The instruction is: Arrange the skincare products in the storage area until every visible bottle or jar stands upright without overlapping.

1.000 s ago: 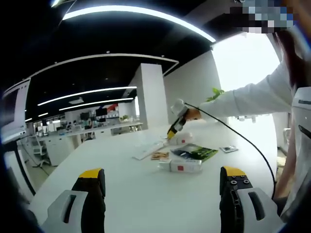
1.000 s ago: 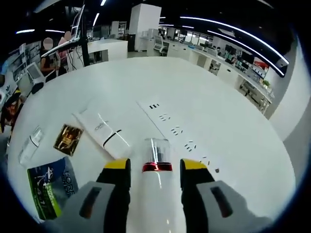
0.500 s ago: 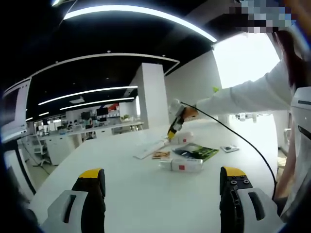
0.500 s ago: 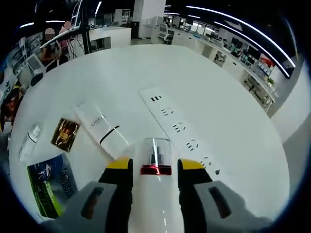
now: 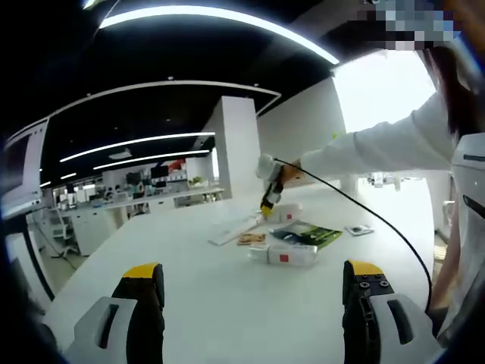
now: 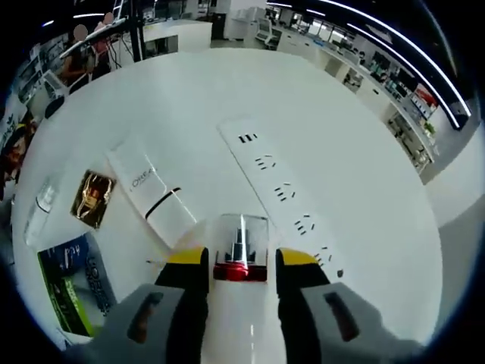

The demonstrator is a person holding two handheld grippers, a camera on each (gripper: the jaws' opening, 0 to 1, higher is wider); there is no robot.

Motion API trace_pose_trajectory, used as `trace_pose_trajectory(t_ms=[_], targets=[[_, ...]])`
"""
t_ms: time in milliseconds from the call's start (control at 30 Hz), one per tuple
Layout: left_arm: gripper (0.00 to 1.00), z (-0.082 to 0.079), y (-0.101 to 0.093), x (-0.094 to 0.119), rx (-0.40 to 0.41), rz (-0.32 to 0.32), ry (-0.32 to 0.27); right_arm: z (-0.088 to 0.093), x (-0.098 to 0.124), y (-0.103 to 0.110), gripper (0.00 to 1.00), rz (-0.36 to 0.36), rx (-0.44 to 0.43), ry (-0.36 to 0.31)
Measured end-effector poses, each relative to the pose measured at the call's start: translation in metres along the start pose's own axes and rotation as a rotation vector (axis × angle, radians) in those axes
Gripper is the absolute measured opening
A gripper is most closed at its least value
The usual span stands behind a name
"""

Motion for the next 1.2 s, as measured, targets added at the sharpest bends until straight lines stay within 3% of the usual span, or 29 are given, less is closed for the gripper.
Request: trace_pose_trajectory(t_ms=[333,1200], targets=[[1.0,0.0018,0.0036,0.0009,0.009,-0.005,-0.002,0.0,-0.009,0.0028,0.31,-0.022,0.014,0.11],[1.0,0.0026,0.003,-0.0047,0.009,0.011,0.002,0.0006,-0.0064,0.0053,0.27,-0.004,-0.017,0.108]])
Point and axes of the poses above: the point that each gripper's makers call its tool centre point, and the gripper's own axes: x roughly backward along the fingers, y roughly to its left, z roughly out of its underside, the point moved 3 cm from there along x, roughly backward along the fingers, and after that the axes turned 5 degrees about -z, right-handed, at the moved point
